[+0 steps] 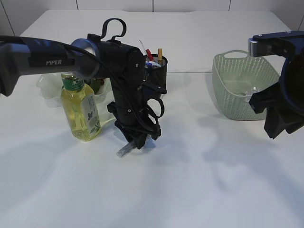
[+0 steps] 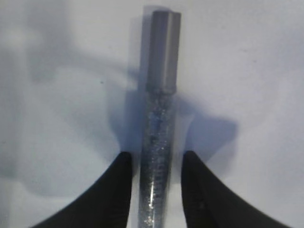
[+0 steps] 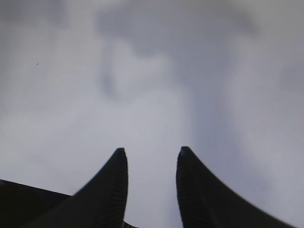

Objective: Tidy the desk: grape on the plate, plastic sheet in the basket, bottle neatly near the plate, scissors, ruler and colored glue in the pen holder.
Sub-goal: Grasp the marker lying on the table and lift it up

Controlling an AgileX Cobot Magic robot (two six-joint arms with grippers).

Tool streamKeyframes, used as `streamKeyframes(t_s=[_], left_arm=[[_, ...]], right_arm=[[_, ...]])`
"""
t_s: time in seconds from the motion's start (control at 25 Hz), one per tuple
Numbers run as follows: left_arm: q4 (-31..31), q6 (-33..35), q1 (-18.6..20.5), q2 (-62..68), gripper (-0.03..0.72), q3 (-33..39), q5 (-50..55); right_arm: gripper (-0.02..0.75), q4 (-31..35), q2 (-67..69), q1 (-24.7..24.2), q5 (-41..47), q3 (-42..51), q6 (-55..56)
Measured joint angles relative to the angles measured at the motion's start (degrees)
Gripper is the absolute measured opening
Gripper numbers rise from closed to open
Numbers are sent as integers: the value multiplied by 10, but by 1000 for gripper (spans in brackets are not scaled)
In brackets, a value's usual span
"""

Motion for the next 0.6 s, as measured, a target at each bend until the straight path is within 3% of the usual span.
streamKeyframes(t_s=[0.28,0.6], left_arm=[[0,0,0,0,119,-1,4],[-2,0,0,-2,94,-1,31]], right_arm=[[290,0,0,0,1,0,0],[290,0,0,0,-12,0,0]])
